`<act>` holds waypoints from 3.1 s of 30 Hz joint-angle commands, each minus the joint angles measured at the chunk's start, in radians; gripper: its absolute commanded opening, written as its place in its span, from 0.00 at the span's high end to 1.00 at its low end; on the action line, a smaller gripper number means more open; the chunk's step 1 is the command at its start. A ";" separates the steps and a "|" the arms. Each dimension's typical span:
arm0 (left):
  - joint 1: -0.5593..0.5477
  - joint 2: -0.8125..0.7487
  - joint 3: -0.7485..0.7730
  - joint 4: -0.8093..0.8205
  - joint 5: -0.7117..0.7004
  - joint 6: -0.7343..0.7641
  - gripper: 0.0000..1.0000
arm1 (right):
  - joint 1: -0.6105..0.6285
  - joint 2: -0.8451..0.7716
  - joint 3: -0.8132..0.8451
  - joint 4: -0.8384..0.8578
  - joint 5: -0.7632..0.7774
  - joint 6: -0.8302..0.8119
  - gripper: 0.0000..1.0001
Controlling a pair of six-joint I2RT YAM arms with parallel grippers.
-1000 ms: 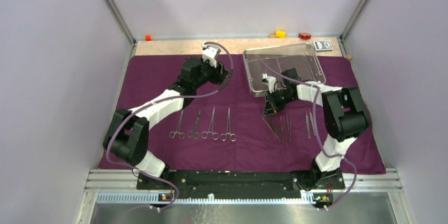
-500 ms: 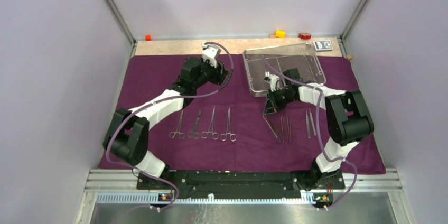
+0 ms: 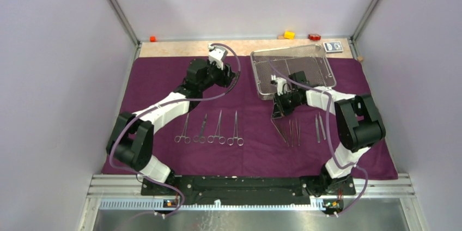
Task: Open and lay out the surgical kit
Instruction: Adjust the medical item in the surgical kit.
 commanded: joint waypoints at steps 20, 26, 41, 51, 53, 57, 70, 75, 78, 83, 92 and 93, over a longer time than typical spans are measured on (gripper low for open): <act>0.001 0.024 0.056 -0.007 0.108 0.061 0.20 | 0.043 -0.313 -0.026 -0.099 0.101 -0.260 0.76; -0.038 0.042 0.054 -0.008 0.353 0.245 0.04 | -0.014 -0.439 -0.033 -0.128 0.102 -0.266 0.77; -0.365 0.361 0.419 -0.813 0.494 1.203 0.26 | -0.281 -0.561 -0.026 -0.215 0.085 -0.179 0.84; -0.414 0.605 0.681 -1.102 0.503 1.468 0.51 | -0.506 -0.546 -0.033 -0.276 -0.070 -0.238 0.88; -0.418 0.624 0.706 -1.122 0.500 1.484 0.52 | -0.520 -0.545 -0.032 -0.281 -0.083 -0.243 0.89; -0.421 0.649 0.742 -1.142 0.502 1.492 0.54 | -0.525 -0.542 -0.032 -0.283 -0.094 -0.245 0.90; -0.432 0.706 0.832 -1.198 0.513 1.515 0.63 | -0.526 -0.516 -0.032 -0.293 -0.113 -0.255 0.93; -0.435 0.729 0.867 -1.216 0.517 1.515 0.67 | -0.526 -0.516 -0.035 -0.294 -0.116 -0.258 0.93; -0.437 0.737 0.876 -1.220 0.520 1.515 0.68 | -0.526 -0.511 -0.033 -0.297 -0.117 -0.261 0.94; -0.439 0.747 0.884 -1.229 0.524 1.521 0.70 | -0.526 -0.508 -0.032 -0.298 -0.119 -0.263 0.94; -0.444 0.754 0.882 -1.248 0.516 1.538 0.75 | -0.526 -0.501 -0.031 -0.300 -0.119 -0.265 0.95; -0.444 0.755 0.883 -1.247 0.515 1.538 0.75 | -0.526 -0.501 -0.031 -0.300 -0.119 -0.265 0.95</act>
